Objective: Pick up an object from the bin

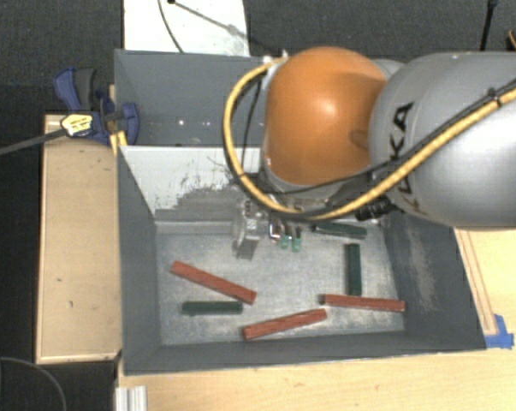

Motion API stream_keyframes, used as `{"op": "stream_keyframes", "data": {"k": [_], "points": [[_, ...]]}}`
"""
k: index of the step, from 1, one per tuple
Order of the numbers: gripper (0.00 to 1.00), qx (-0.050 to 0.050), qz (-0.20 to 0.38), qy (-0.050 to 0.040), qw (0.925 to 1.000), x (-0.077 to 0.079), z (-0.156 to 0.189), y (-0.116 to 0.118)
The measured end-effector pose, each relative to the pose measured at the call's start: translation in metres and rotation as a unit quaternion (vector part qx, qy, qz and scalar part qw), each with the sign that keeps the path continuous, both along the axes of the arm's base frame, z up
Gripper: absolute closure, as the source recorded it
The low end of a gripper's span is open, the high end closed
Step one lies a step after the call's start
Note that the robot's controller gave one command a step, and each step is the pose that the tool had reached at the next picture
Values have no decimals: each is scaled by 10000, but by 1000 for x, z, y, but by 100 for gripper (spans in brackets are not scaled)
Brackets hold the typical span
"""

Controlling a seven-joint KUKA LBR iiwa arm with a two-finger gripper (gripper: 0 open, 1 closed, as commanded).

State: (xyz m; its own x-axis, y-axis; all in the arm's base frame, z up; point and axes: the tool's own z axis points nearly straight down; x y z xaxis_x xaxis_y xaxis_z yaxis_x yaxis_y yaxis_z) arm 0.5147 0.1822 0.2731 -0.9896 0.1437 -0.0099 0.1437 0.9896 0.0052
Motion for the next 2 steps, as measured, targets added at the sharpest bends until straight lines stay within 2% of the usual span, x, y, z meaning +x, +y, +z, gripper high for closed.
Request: {"op": "stream_keyframes", "data": {"k": [1,2], "points": [[100,-27,-653,83,9978,-13,-101,-27],[100,0,-1343,34,9909,15,-96,-8]]}}
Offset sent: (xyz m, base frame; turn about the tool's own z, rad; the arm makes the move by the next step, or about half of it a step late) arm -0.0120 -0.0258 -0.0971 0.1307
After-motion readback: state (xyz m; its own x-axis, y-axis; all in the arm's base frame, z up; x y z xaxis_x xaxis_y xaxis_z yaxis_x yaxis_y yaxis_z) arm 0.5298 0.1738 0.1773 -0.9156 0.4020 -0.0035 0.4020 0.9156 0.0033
